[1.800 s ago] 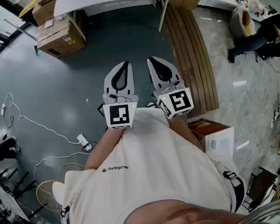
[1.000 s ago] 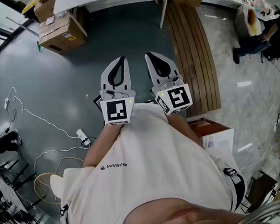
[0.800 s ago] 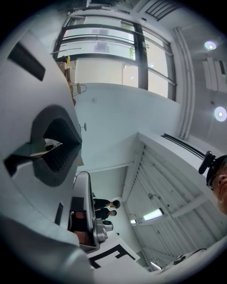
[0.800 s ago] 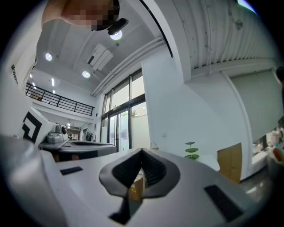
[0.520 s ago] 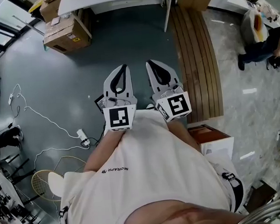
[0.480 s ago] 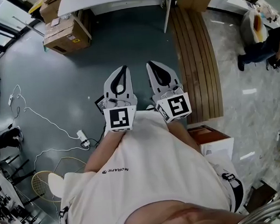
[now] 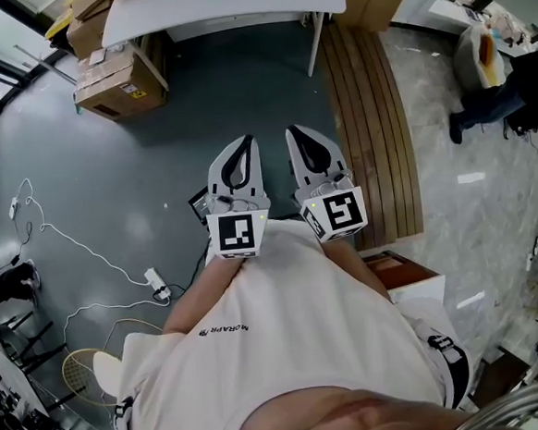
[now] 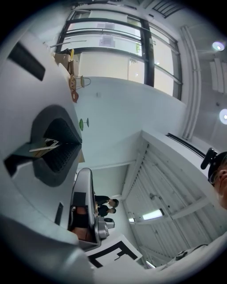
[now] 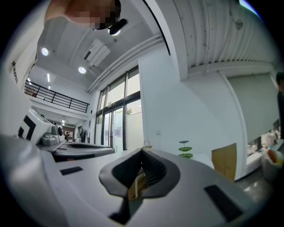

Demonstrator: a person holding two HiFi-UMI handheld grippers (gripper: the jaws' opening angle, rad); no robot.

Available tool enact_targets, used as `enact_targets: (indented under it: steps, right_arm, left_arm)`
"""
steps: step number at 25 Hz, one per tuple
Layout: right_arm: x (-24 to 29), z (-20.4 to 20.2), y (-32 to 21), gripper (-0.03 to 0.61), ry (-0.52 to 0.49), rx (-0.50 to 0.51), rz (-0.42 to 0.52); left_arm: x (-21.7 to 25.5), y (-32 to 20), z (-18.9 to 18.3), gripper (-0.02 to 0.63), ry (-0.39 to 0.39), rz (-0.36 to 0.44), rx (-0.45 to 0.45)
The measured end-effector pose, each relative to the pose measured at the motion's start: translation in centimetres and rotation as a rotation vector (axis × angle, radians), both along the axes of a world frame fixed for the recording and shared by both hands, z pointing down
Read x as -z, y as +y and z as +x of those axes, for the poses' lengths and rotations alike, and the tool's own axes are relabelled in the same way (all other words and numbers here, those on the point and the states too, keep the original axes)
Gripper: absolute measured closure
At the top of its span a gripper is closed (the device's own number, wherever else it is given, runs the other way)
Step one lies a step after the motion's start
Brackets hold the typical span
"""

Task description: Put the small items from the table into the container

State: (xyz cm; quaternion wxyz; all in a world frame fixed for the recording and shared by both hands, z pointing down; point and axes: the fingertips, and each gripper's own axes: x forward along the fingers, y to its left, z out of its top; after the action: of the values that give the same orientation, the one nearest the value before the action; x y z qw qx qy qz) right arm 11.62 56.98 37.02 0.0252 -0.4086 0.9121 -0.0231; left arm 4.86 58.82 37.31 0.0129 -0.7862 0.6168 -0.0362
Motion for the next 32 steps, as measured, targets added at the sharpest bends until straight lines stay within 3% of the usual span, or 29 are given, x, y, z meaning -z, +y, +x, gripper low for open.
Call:
enact_targets:
  steps: [7,22,32]
  right_arm:
    - [0.0,-2.7,-7.9,0.574,0.021,-0.005,0.007]
    - [0.8,-10.0,-27.6,0.574,0.047,-0.063,-0.032]
    - [0.2,-14.4,-36.0,0.574,0.064,-0.091,-0.069]
  left_arm:
    - [0.3,-8.4,-2.8,0.609,0.015,0.038,0.000]
    - [1.1,-28.2,-10.9,0.609,0.042,0.015,-0.031]
    - [0.2,-36.6,-14.4,0.609,0.036,-0.025,-0.090]
